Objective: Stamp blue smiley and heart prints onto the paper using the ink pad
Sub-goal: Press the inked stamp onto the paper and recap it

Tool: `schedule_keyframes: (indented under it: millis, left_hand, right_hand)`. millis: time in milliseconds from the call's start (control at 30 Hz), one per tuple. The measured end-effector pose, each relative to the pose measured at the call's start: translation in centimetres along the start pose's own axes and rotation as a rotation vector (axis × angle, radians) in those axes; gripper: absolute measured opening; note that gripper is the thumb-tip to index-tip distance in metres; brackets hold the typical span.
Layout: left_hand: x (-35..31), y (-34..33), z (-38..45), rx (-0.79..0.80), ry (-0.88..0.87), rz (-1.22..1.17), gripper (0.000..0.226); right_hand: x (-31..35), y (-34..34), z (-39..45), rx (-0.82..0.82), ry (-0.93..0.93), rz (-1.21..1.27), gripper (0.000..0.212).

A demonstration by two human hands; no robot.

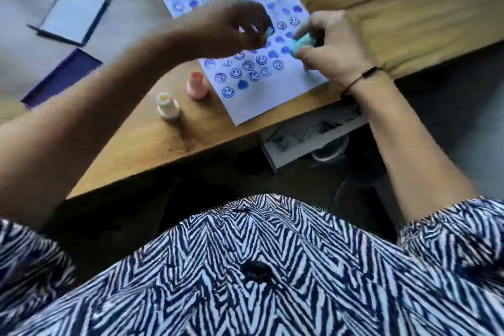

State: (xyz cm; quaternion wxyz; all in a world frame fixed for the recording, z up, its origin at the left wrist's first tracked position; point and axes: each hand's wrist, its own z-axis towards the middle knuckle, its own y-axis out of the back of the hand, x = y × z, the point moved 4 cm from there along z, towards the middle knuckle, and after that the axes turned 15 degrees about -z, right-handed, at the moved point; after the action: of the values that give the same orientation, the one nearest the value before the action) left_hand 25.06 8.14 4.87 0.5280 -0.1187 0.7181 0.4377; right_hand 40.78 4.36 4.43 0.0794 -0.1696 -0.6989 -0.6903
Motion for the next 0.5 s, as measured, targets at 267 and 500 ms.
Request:
schedule_keyframes:
  millis: [267, 500]
  left_hand:
    - [0.6, -0.2, 1.5, 0.168, 0.033, 0.286, 0.028]
    - [0.9, -0.2, 1.4, 0.15, 0.046, 0.269, 0.03]
  right_hand:
    - [0.5, -0.7, 0.6, -0.055, 0.112, -0.308, 0.021]
    - [0.6, -1.0, 0.2, -0.1, 0.121, -0.358, 0.022]
